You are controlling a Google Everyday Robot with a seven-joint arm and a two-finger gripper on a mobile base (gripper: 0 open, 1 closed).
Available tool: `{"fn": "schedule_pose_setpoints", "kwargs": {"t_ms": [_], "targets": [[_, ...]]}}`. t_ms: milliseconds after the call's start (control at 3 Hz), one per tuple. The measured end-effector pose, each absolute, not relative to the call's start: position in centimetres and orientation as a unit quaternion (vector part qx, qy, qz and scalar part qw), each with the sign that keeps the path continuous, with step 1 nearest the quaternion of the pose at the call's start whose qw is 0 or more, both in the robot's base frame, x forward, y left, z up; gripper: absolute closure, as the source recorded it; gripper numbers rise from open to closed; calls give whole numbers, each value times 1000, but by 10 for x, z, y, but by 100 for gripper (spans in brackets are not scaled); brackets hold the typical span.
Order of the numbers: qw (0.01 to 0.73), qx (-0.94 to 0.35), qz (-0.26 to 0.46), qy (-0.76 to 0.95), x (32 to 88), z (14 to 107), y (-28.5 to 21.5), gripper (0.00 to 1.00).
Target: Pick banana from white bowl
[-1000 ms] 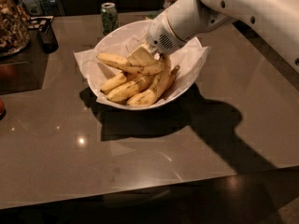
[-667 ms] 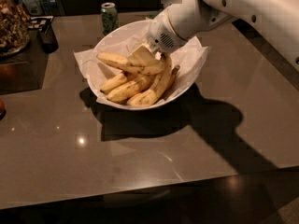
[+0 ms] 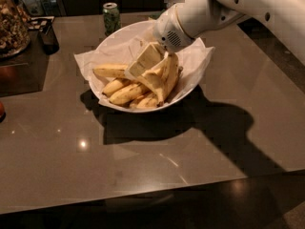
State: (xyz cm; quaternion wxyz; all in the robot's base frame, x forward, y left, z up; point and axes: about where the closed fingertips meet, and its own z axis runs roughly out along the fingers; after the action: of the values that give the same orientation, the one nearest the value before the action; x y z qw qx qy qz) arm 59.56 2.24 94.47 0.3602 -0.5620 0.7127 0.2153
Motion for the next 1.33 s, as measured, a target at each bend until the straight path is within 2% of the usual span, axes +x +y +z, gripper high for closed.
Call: {"fn": "schedule_pose_setpoints", "kwargs": {"t_ms": [333, 1333], "targets": [[355, -565, 212, 714, 596, 943, 27, 0], [274, -614, 141, 726, 605, 947, 60, 0]]}}
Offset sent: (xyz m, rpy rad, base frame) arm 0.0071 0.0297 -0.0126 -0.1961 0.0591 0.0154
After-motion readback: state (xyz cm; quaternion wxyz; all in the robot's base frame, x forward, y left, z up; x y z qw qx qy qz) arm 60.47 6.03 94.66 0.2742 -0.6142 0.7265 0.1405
